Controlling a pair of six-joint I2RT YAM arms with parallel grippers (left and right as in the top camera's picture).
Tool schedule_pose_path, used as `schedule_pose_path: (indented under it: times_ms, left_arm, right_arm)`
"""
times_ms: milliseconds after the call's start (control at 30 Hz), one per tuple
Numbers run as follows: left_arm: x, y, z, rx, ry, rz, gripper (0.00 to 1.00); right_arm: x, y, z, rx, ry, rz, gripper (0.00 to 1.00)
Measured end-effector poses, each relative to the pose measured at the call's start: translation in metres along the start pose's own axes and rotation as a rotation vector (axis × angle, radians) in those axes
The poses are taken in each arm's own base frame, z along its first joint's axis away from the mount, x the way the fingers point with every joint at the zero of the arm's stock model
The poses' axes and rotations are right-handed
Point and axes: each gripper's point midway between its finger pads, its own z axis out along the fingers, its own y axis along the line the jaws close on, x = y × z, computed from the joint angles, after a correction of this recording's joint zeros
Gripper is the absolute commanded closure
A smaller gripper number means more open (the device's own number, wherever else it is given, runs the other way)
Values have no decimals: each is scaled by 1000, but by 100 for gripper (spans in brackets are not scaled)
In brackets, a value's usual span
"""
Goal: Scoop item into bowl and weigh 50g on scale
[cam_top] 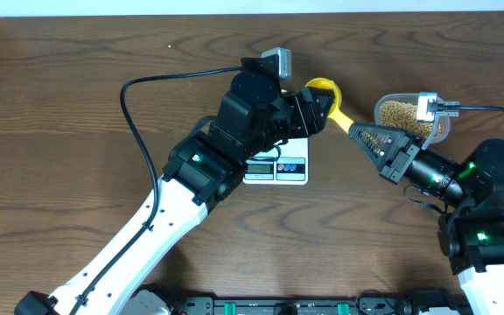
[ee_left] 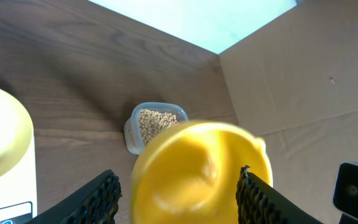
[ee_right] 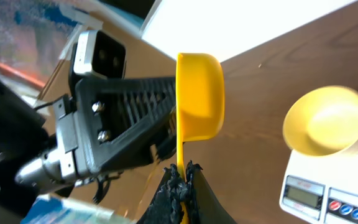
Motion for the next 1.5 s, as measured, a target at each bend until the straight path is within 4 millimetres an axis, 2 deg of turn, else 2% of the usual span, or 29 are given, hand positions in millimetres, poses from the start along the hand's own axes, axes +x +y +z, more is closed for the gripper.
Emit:
schedule_pose_path:
  times_ms: [233, 433, 567, 667, 767, 833, 967, 1067, 1133, 1300, 1500]
  left_arm:
    - [8, 9, 0, -38, 30, -9, 33]
    - [11, 13, -1, -51, 43, -14, 25]
    - [11, 12, -1, -51, 43, -14, 25]
    - [11, 13, -1, -51, 43, -14, 26]
    - [11, 12, -1, -51, 43, -16, 42]
    - [11, 12, -1, -51, 43, -12, 44]
    - [11, 12, -1, -51, 43, -10, 67]
    - [11, 12, -1, -51, 43, -14, 80]
    - [11, 12, -1, -51, 43, -12, 92]
    - [11, 12, -1, -50, 42, -15, 92]
    - [7, 8, 0, -35, 28, -39, 92]
  right_arm:
    - [-19, -7, -3, 52, -96, -55, 98]
    - [-51, -36, -25, 179, -230, -78, 98]
    - [-60, -48, -36, 227, -263, -77, 98]
    - [-60, -49, -38, 230, -264, -80, 99]
    - [-58, -47, -36, 215, -249, -80, 99]
    - [-55, -45, -35, 198, -234, -68, 99]
    - [-48, -36, -32, 141, -192, -10, 99]
    - [-44, -30, -31, 107, -171, 30, 99]
    - [-45, -23, -30, 75, -165, 40, 99]
    - [-45, -5, -29, 4, -148, 49, 99]
    - [-31, 7, -19, -44, -82, 75, 99]
